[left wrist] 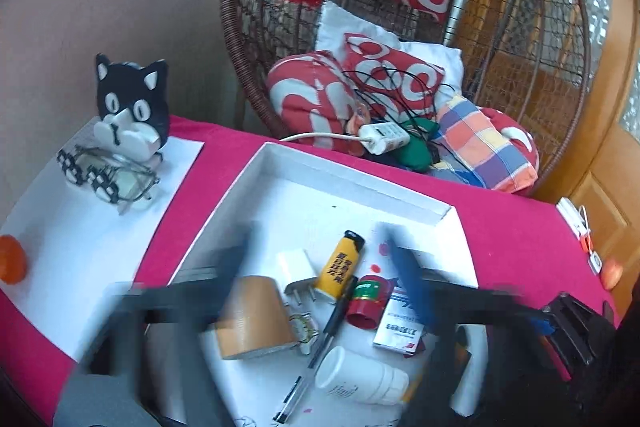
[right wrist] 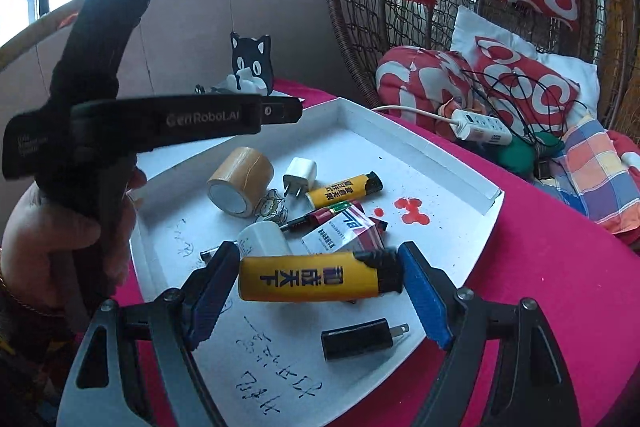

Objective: Organize rigid objects
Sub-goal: 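Open the left gripper over the tray while the right gripper releases its lighter there, then move the left gripper to the mandarin orange while the right gripper approaches the dropper bottle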

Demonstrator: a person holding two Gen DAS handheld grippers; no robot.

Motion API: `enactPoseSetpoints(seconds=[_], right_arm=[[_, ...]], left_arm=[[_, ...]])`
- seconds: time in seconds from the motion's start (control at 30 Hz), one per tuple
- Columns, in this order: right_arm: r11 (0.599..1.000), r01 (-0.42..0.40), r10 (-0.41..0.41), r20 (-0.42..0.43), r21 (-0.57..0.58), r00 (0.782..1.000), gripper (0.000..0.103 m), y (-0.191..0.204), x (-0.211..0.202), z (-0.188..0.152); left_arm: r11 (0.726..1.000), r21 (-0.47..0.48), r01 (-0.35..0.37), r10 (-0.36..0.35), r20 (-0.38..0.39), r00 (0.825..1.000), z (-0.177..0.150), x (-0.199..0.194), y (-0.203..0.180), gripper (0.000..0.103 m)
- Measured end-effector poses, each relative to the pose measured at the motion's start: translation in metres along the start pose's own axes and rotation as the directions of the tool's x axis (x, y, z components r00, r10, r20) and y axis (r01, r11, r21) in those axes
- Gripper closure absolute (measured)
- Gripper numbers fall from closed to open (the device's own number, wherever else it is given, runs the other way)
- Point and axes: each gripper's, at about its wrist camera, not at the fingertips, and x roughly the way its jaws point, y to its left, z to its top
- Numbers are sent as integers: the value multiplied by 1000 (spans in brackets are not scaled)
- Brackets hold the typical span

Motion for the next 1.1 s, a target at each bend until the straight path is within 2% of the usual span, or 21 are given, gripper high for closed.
enactPoseSetpoints(seconds=[0.03,0.13,0.27,0.4,0.5,0.57,0.6,0.7,0.77,0.8,0.87,0.97,1.03,1.1], right_arm=[[1000,10,-10,12,-13,1000,14,2,-2,-1],[1000,18,-17,32,-22,999,13,2,-5,-1],[1000,8,-9,41,21,999,13,-5,-12,-3],[998,18,-22,72,55,997,13,-14,-28,-8],[991,56,-73,151,118,986,13,-35,-56,-7],[981,103,-139,223,165,965,13,-54,-84,-4],[972,137,-186,266,193,946,13,-65,-101,-3],[931,214,-319,376,296,870,13,-99,-156,-4],[904,228,-371,397,362,840,13,-120,-182,-11],[888,237,-393,381,395,837,13,-132,-190,-16],[868,250,-403,317,429,858,13,-150,-190,-25],[849,257,-384,204,461,900,13,-171,-171,-48],[831,231,-346,144,507,927,13,-184,-155,-71],[798,230,-339,98,558,936,13,-195,-147,-91]], left_arm=[[1000,-8,-8,9,12,1000,0,-3,2,0],[998,-52,-38,40,34,999,1,-12,14,0],[990,-122,-68,75,56,996,1,-26,29,0],[989,-126,-74,85,79,993,-1,-45,30,0],[994,-97,-51,63,125,990,2,-64,17,0],[998,-56,-19,28,162,986,4,-77,1,0],[999,-33,-1,6,175,985,5,-82,-7,0],[997,42,61,-68,184,981,4,-88,-34,0],[988,90,122,-135,154,979,1,-84,-57,0],[979,113,171,-184,124,975,-3,-79,-71,0],[958,150,243,-254,56,966,-13,-68,-95,0],[937,194,292,-288,-47,956,-29,-50,-127,0],[915,230,331,-303,-152,941,-47,-32,-153,0],[897,253,363,-302,-248,920,-65,-14,-173,0]])
